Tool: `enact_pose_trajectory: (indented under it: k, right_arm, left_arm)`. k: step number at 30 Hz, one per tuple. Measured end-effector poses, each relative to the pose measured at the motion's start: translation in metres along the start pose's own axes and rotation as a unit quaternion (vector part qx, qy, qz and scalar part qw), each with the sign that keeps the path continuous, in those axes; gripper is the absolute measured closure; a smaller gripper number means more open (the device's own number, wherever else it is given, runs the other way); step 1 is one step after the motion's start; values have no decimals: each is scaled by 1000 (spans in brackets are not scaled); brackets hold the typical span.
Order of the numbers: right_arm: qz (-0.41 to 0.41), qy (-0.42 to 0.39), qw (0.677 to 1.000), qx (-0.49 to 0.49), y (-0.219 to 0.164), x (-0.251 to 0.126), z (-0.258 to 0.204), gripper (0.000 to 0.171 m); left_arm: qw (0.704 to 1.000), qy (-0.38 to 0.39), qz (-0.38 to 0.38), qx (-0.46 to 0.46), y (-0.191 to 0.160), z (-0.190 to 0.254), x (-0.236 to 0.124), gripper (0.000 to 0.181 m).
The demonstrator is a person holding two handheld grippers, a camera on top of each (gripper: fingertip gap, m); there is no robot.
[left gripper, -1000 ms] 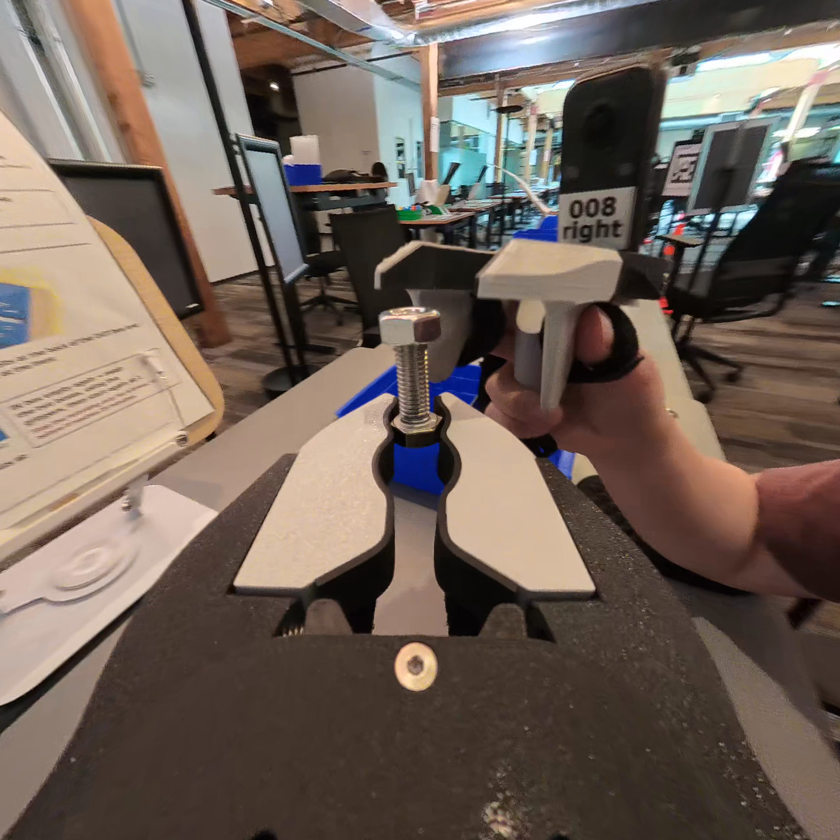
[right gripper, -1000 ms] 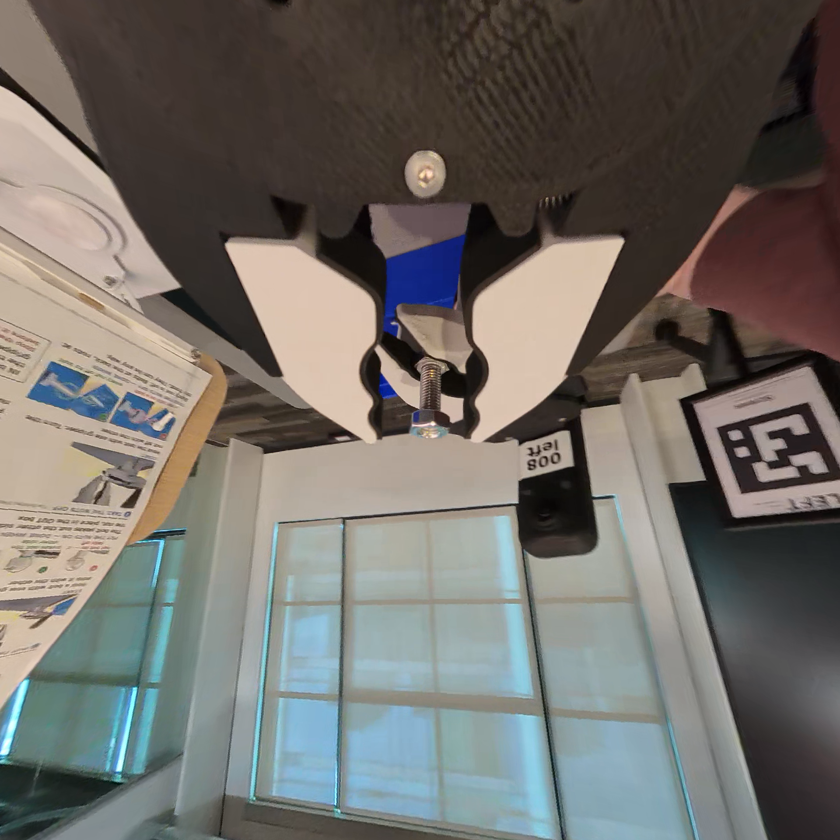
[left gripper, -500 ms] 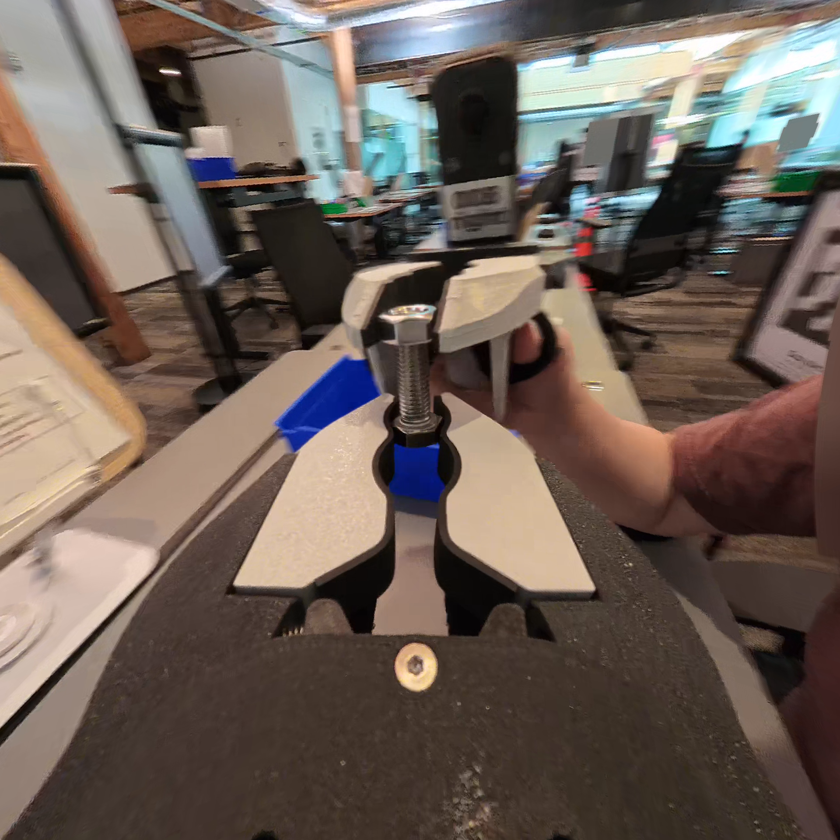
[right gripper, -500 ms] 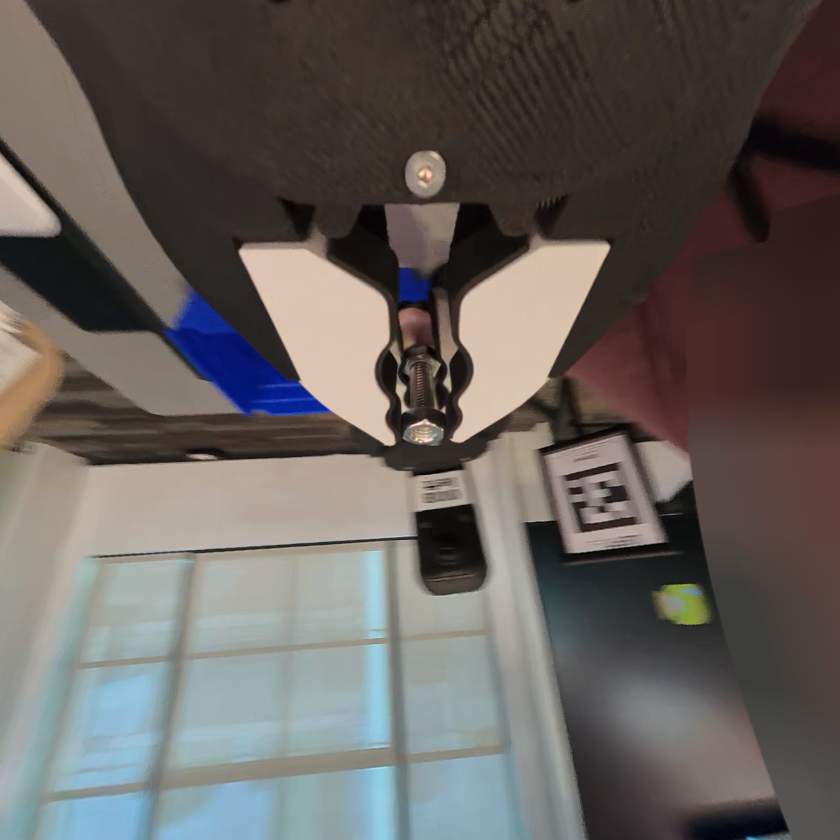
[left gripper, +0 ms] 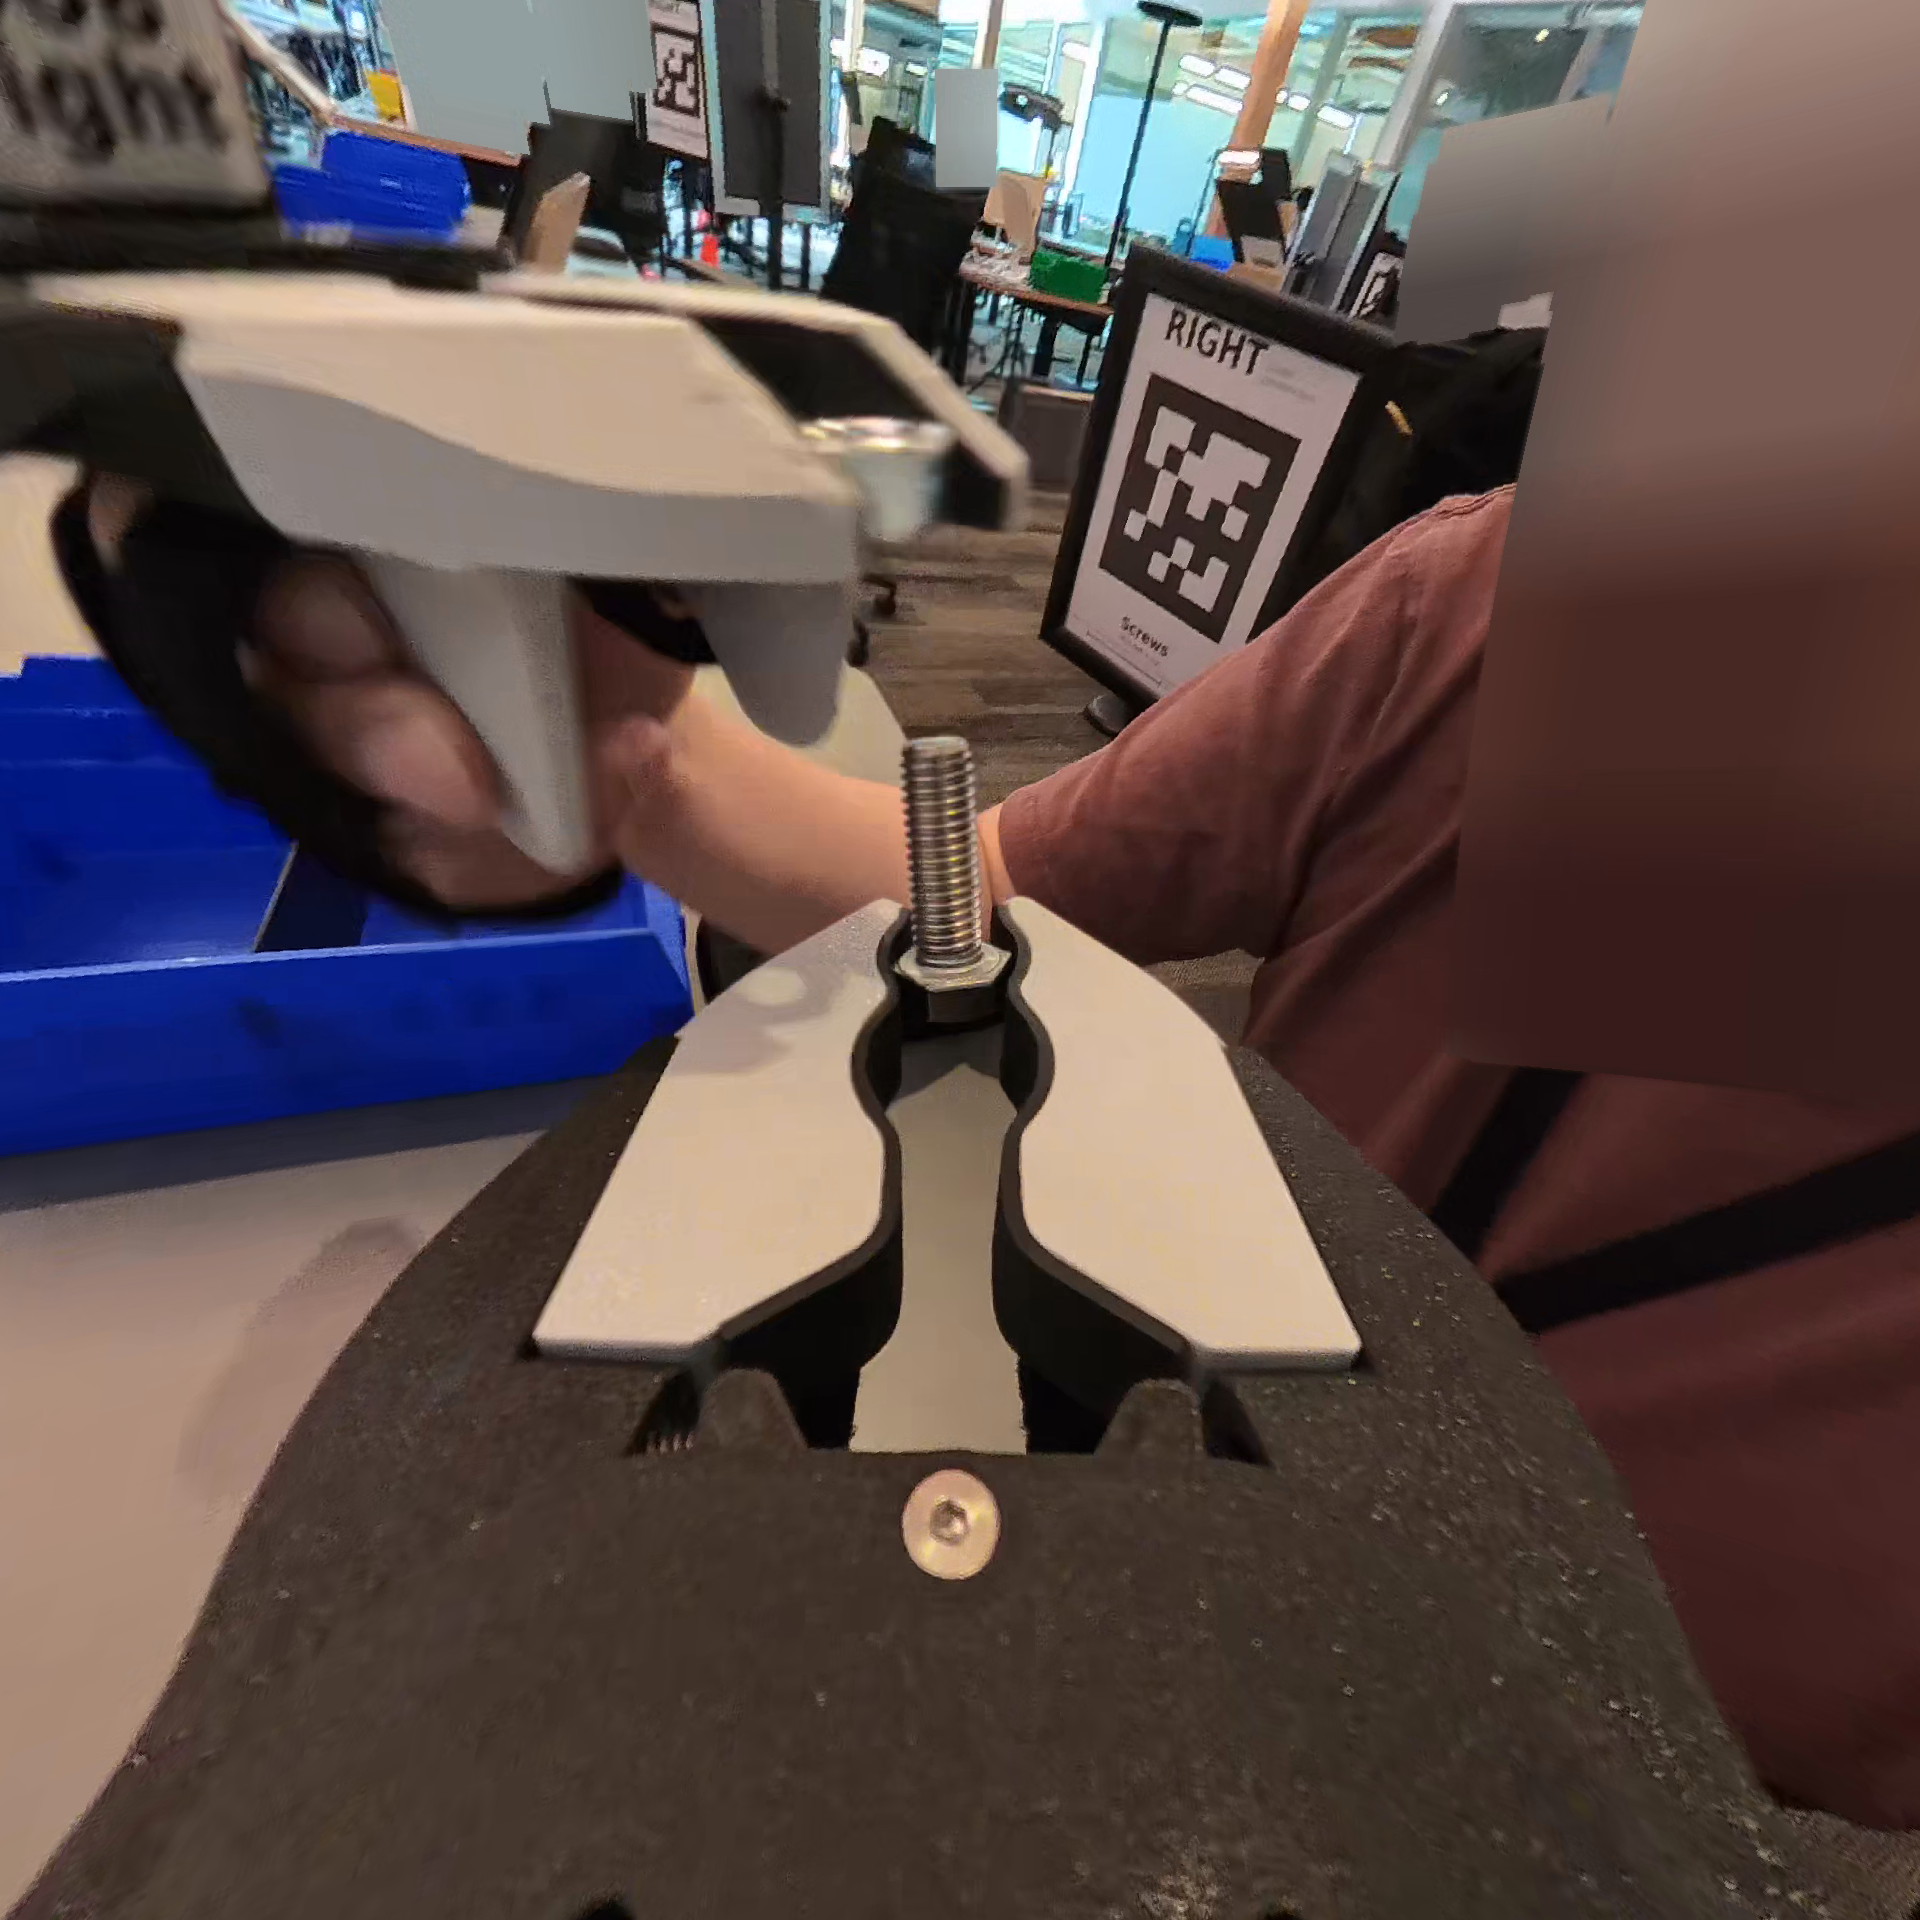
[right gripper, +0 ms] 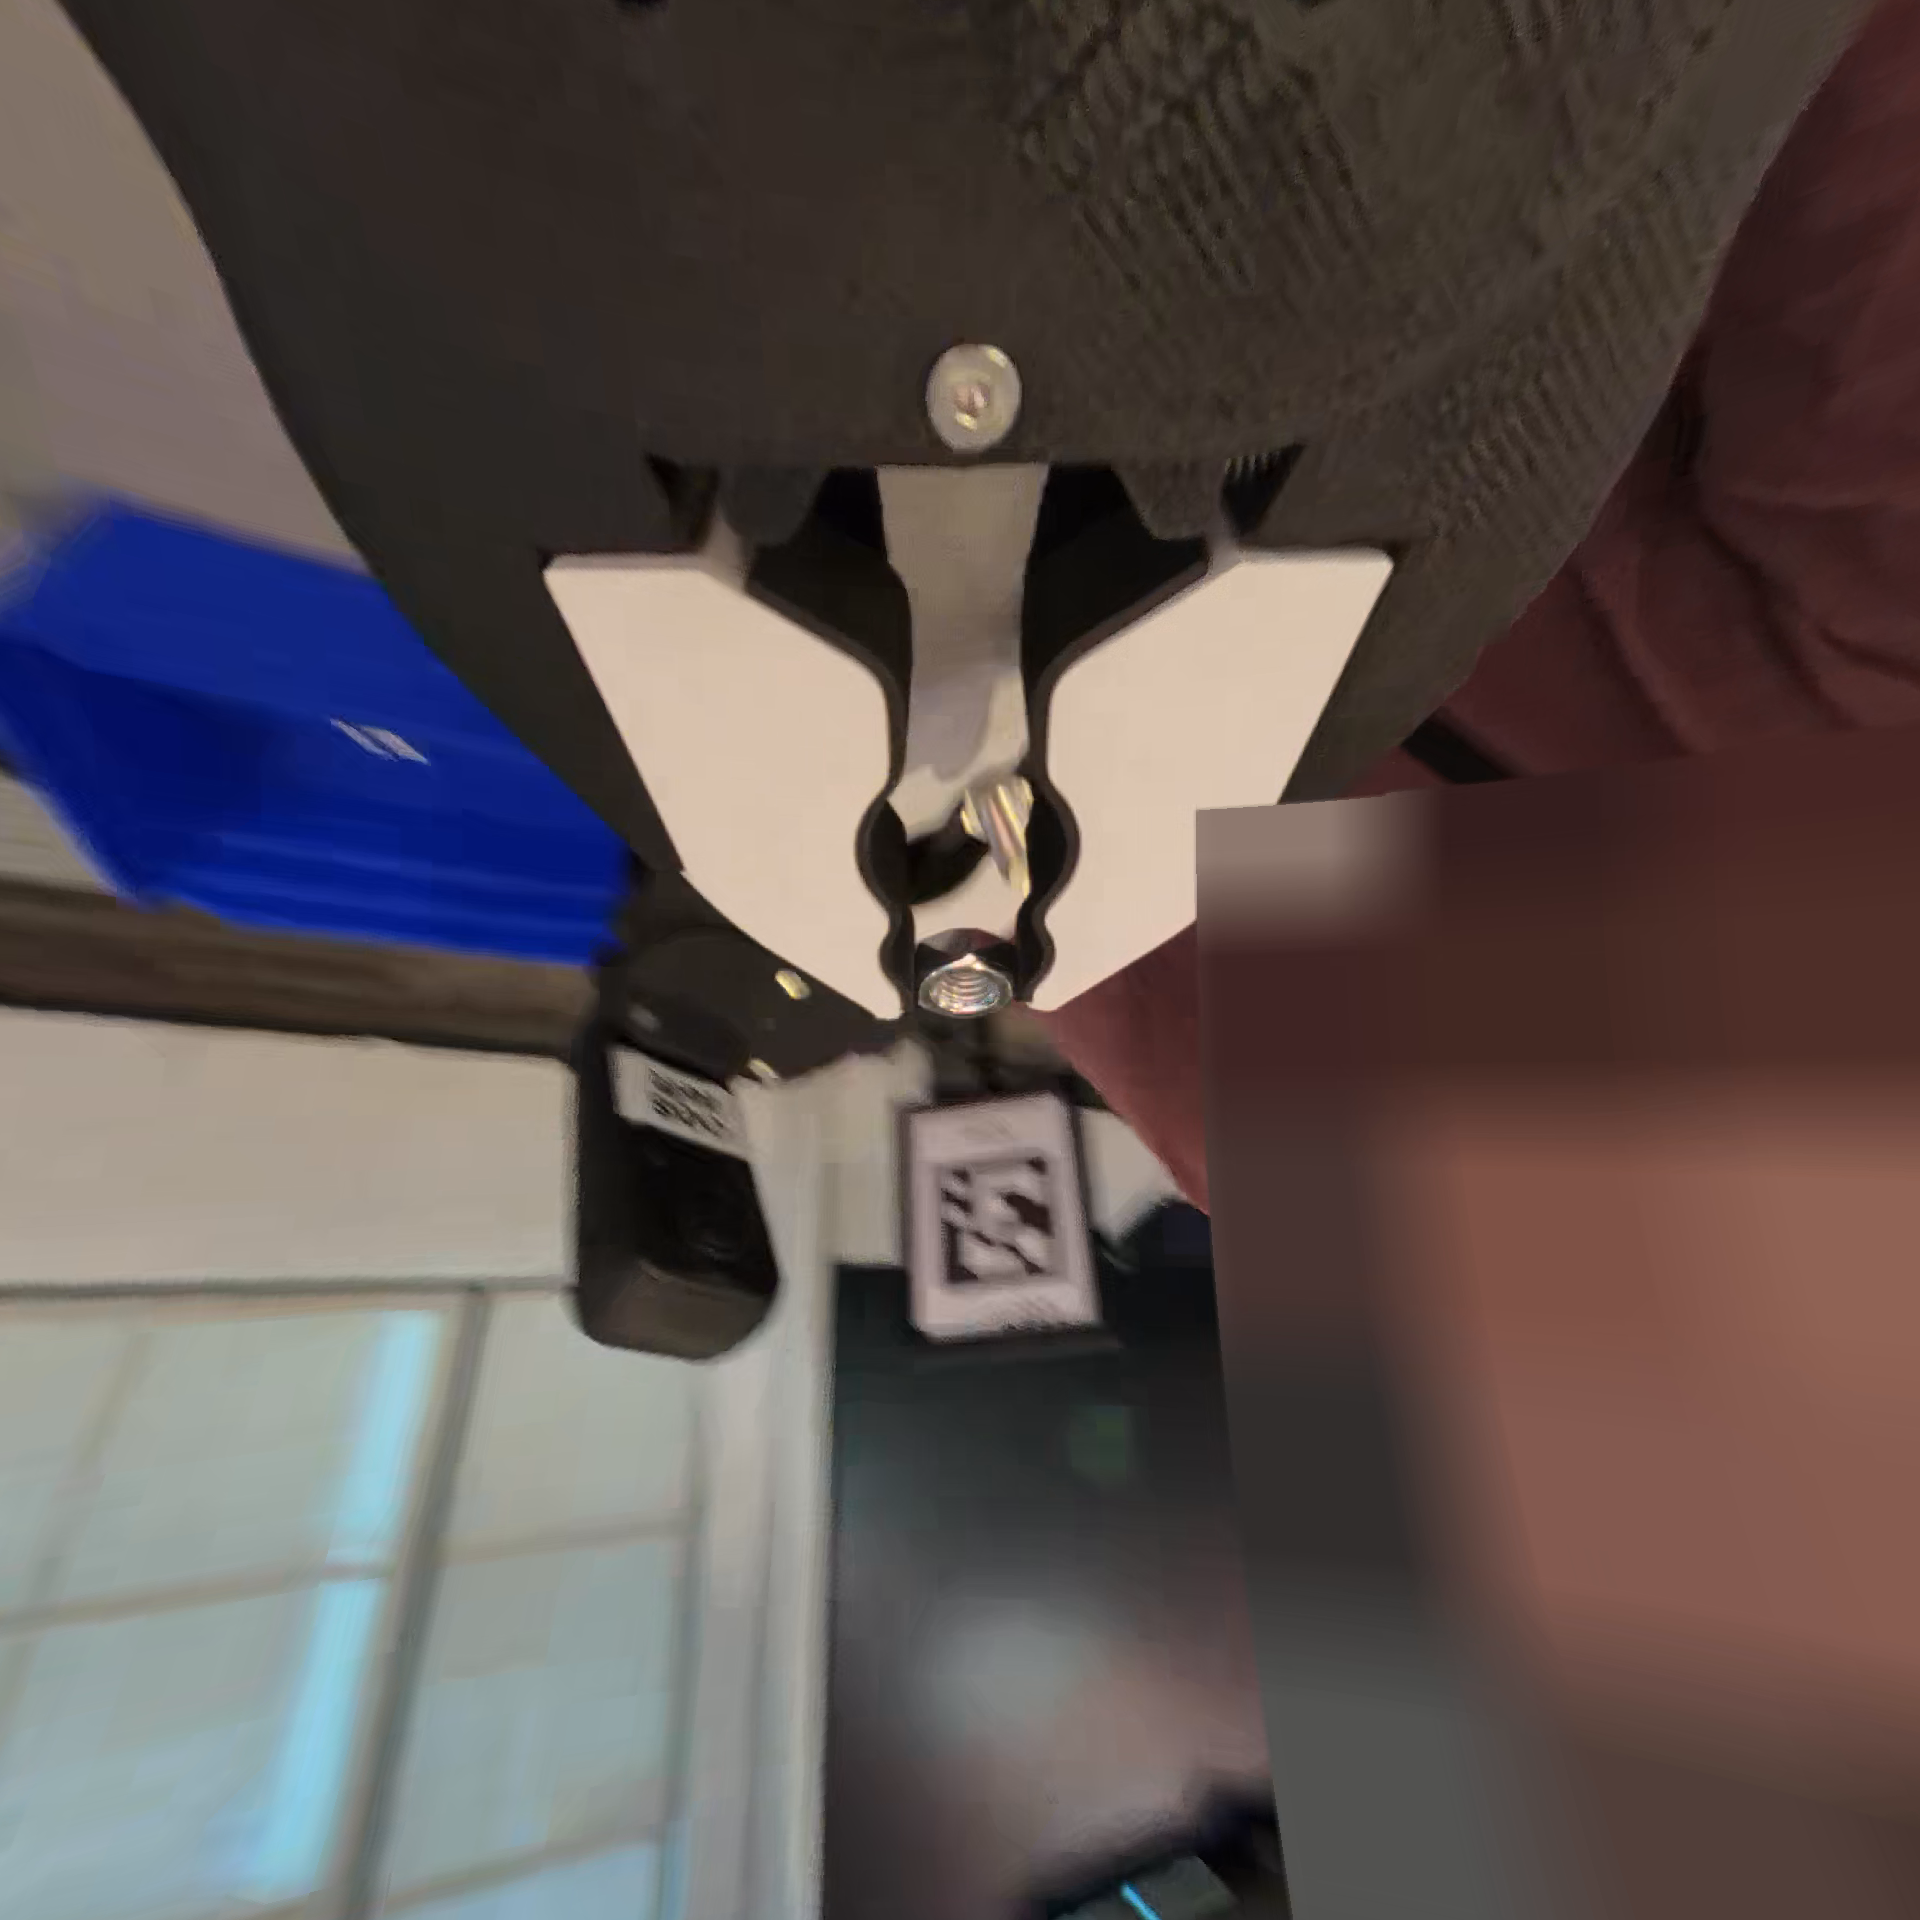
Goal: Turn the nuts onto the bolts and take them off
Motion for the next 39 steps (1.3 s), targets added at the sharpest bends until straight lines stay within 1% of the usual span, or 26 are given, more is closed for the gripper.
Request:
enact_pose_trajectory:
  k: [1,2,3,4,5,6,7,9,11,13,14,16,18,23,26,28,30,32,34,35,37,39]
  right_arm:
    - [-48,-68,996,-11,0,-14,-2,152]
    - [-112,-146,983,-22,-4,-34,-7,152]
    - [-181,-223,958,-20,-13,-59,-16,152]
    - [-248,-308,919,-1,-25,-91,-27,152]
    - [-300,-387,871,34,-39,-126,-40,152]
    - [-328,-450,827,80,-54,-159,-56,152]
    - [-335,-489,794,135,-70,-186,-71,152]
    - [-325,-517,751,250,-109,-224,-94,152]
    - [-331,-531,697,350,-150,-256,-107,151]
    - [-351,-524,629,454,-188,-277,-119,151]
    - [-363,-512,606,488,-203,-282,-121,151]
    - [-377,-484,593,521,-226,-285,-117,151]
    - [-390,-474,586,529,-237,-288,-111,151]
    - [-375,-466,592,540,-242,-286,-103,150]
    - [-359,-470,603,535,-240,-285,-101,138]
    - [-356,-482,606,523,-232,-286,-101,137]
    - [-350,-504,629,477,-209,-282,-97,138]
    - [-344,-535,665,391,-172,-271,-84,139]
    - [-343,-559,710,257,-125,-251,-57,136]
    - [-330,-556,740,184,-99,-231,-40,137]
    - [-268,-507,818,53,-52,-175,-10,138]
    - [-165,-421,891,-36,-15,-112,8,139]
  left_arm:
    - [1000,7,-2,2,1,-1,-2,167]
    - [1000,19,0,4,2,-3,-4,167]
    - [1000,29,4,3,5,-4,-7,168]
    - [999,35,6,2,7,-5,-11,168]
    - [999,48,5,4,7,-8,-13,167]
    - [998,69,4,9,8,-12,-15,168]
    - [995,97,-1,16,6,-19,-17,167]
    - [990,141,-12,26,3,-32,-19,167]
    - [984,177,-26,16,-2,-45,-22,167]
    - [977,208,-36,13,-6,-56,-25,168]
    - [974,222,-41,13,-8,-61,-27,168]
    - [968,247,-46,14,-10,-68,-30,168]
    - [965,255,-57,20,-12,-70,-31,168]
    - [958,276,-68,36,-13,-73,-34,167]
    - [957,281,-66,33,-13,-75,-37,168]
    - [955,287,-61,35,-11,-76,-40,168]
    - [954,293,-56,38,-9,-77,-43,168]
    - [953,297,-52,41,-8,-77,-45,168]
    - [952,300,-36,49,-3,-77,-46,168]
    - [951,303,-23,51,0,-78,-46,168]
    - [950,307,9,45,8,-78,-47,168]
    - [953,300,31,30,12,-78,-48,168]
Point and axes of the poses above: each gripper's, where its closed fingertips meet, x out along the fingers, y out of its top, z = x × y across the jaws, the point moved 2 cm from there along -x, back along the fingers, and after that the axes turned 12 degrees about y, right-handed, at the moved point
